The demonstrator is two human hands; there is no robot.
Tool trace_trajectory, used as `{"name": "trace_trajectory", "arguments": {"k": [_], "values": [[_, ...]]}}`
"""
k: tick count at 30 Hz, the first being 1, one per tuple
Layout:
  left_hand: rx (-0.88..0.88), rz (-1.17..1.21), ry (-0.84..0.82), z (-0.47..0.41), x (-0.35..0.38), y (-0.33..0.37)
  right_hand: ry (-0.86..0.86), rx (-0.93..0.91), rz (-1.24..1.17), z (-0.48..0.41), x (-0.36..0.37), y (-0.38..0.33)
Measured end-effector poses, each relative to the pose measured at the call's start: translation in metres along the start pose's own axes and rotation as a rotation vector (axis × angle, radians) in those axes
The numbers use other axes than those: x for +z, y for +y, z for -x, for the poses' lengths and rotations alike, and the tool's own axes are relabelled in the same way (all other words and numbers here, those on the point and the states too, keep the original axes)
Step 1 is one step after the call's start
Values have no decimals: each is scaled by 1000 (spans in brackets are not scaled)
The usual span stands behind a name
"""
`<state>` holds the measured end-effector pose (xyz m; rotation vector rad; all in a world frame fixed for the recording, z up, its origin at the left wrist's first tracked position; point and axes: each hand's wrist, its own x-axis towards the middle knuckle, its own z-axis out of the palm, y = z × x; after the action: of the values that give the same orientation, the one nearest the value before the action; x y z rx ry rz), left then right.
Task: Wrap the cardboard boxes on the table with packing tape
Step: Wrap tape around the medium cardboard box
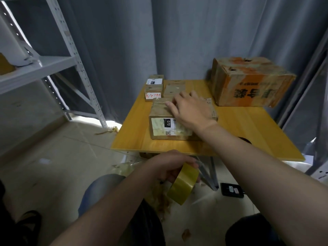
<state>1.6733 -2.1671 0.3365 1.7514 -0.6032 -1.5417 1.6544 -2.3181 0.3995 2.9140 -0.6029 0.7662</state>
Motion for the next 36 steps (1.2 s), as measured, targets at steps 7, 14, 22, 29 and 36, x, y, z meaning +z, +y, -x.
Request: {"name": "trace_trajectory", "arguments": {"k": [7,14,22,29,36], "values": [[-14,10,-36,-3,2,2,134,-209,312,16,13,3],[-18,-26,-73,-3,9,6,253,-380,433,25,24,6],[90,-10,-29,12,11,8,164,-418,154,32,9,6],[376,140,175,56,2,23,177,4,-959,34,-43,5],[614,213,455,89,-6,65,-166,140,-937,38,-74,14]]}}
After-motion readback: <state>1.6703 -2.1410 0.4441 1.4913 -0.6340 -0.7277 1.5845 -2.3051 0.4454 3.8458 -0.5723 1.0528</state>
